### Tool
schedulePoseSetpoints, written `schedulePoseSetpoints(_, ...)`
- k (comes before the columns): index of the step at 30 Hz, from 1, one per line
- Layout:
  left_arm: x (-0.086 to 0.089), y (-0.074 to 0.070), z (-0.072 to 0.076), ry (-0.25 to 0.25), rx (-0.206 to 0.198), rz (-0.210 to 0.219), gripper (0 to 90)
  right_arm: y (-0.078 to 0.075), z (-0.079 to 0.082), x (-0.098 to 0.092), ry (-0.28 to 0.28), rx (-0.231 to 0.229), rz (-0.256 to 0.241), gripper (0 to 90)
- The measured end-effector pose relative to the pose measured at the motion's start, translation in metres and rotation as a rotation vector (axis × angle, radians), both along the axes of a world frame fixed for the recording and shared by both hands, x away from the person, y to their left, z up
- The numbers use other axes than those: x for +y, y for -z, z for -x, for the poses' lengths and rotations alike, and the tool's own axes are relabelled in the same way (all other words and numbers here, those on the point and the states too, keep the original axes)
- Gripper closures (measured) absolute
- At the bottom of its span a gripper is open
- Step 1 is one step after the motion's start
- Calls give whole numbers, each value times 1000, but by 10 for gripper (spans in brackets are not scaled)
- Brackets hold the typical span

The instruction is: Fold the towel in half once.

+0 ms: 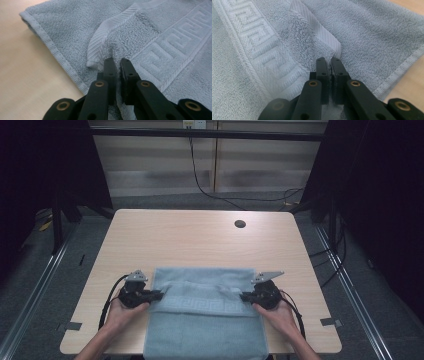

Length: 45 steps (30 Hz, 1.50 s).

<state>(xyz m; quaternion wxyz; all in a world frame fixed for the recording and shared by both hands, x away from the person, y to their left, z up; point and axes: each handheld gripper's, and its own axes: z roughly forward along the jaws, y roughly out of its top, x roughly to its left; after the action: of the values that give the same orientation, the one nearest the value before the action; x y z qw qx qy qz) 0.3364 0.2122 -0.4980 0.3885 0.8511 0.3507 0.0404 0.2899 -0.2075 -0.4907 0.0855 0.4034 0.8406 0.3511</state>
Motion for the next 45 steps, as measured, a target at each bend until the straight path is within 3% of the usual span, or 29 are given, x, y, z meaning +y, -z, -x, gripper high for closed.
schedulePoseSetpoints(4,-5,0,-22,-25,-40,-37,847,1,-25,1,30,15,-15,869)
schedulePoseSetpoints(6,-6,1,-35,-42,-33,-27,847,2,-36,0,48,17,-25,868)
schedulePoseSetpoints(10,-7,-1,-54,-39,-52,-65,847,4,-54,1,57,8,-38,868)
schedulePoseSetpoints(13,-6,0,-70,-56,-48,-59,847,6,-72,3,73,-4,-43,869)
schedulePoseSetpoints(15,-5,1,-77,-79,-41,-46,847,7,-84,3,95,5,-59,868)
schedulePoseSetpoints(19,-6,-2,-89,-69,-36,-86,847,6,-101,7,128,0,-46,868)
schedulePoseSetpoints(25,-4,1,-105,-121,-44,-64,847,8,-121,10,170,2,-62,868)
schedulePoseSetpoints(31,-5,0,-120,-153,-45,-80,847,9,-137,16,221,-12,-63,869)
schedulePoseSetpoints(36,-2,0,-124,-166,-28,-73,847,8,-140,23,233,-36,-29,869)
schedulePoseSetpoints(40,2,-2,-119,-188,-40,-40,847,5,-139,18,232,-26,-78,870)
schedulePoseSetpoints(45,9,-29,-112,-178,-86,40,847,-25,-135,2,214,-90,-180,870)
